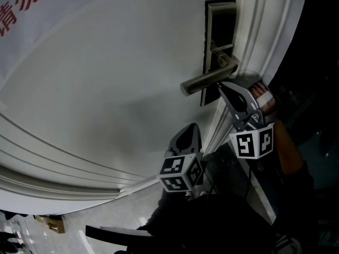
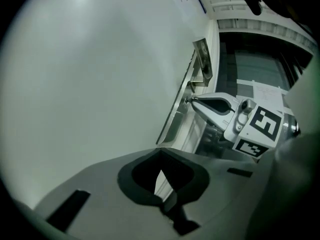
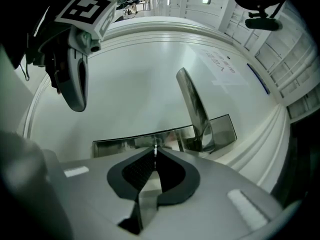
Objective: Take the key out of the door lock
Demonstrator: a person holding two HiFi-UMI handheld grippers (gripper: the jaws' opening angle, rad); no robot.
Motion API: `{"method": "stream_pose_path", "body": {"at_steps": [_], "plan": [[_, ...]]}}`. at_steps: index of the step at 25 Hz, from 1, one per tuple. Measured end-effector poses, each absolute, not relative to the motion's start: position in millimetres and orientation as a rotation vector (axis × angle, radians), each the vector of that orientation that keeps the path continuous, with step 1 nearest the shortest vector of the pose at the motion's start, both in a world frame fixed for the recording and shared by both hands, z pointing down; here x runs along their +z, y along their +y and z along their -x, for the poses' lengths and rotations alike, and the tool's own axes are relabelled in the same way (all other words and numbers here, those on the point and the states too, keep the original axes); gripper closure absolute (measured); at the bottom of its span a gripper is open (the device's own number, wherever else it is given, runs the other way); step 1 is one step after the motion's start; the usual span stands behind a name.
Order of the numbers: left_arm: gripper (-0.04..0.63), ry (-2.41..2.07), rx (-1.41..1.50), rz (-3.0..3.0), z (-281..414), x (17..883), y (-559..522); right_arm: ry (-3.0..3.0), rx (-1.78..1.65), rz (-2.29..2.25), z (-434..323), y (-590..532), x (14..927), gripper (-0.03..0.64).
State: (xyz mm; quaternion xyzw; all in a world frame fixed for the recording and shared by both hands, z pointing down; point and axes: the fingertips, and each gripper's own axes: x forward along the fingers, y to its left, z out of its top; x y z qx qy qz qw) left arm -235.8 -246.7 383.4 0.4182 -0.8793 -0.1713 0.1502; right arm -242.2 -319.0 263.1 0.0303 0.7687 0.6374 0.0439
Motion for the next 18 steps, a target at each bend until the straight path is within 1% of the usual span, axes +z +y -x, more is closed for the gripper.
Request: {"method": "stream_pose_path", "body": {"at_steps": [4,8,18], "plan": [[0.597,-2.545,-0.467,-1.248,242.4,362.2,-259.8,2.349,1.949,-0.094,242.3,-318.6,262.6,0.604],[0.595,-2.536,-0.605,-1.253,241.7,348.2,-267.1,2.339,1.96,-0.101,241.3,-318.9,263.0,0.604],[0.595,-2.52,-0.663,-1.222,240.4,350.1,-261.9,2.288,2.046,-0.086,241.5,-318.9,263.4,0.604]]}}
